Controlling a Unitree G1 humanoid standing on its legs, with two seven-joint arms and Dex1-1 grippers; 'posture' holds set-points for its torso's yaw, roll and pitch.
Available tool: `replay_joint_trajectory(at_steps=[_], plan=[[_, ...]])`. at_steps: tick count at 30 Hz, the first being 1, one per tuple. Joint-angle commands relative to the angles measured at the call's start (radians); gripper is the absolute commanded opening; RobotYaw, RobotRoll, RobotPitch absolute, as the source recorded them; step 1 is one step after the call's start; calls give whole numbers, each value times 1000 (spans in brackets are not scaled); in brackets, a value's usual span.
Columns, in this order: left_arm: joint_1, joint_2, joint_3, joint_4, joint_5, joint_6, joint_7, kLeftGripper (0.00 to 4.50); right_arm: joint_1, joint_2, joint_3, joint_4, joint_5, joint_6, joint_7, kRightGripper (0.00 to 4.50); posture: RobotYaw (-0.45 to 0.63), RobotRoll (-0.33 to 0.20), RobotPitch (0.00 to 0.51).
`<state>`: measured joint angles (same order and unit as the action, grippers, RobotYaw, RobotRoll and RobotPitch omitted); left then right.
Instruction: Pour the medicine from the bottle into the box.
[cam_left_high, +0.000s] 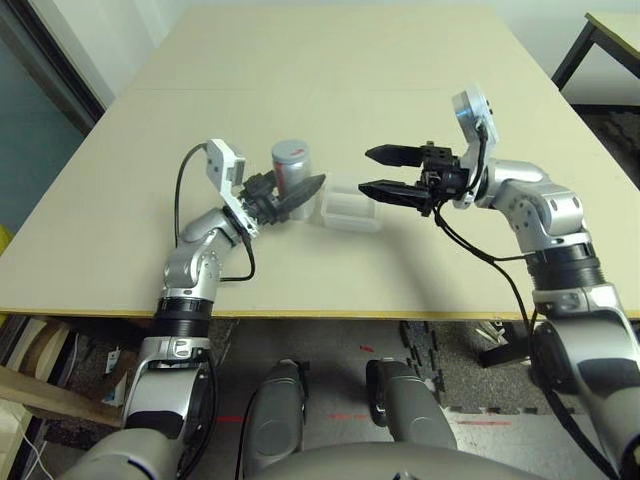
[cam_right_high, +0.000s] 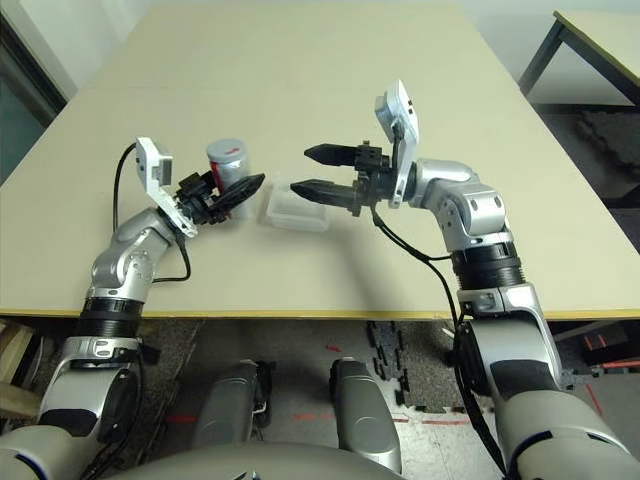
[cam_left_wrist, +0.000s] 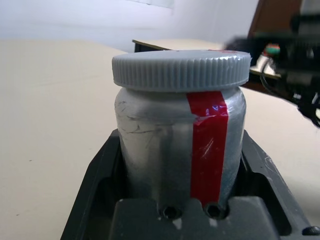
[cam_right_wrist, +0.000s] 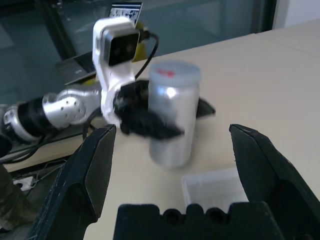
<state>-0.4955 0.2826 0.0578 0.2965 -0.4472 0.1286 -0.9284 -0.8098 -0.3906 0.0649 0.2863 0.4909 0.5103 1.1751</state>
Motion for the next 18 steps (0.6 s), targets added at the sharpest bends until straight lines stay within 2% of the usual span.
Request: replay_joint_trajectory(at_steps=[1,18], plan=[[-2,3,-16,33,33,-52,-23,2798,-45,21,26,44,-29,-9,2,4500,-105,0,79],[-11,-6,-35,48,56,-96,-17,2798,-163,172,67,214,-135,-137,-3,4500,-93,0,80]])
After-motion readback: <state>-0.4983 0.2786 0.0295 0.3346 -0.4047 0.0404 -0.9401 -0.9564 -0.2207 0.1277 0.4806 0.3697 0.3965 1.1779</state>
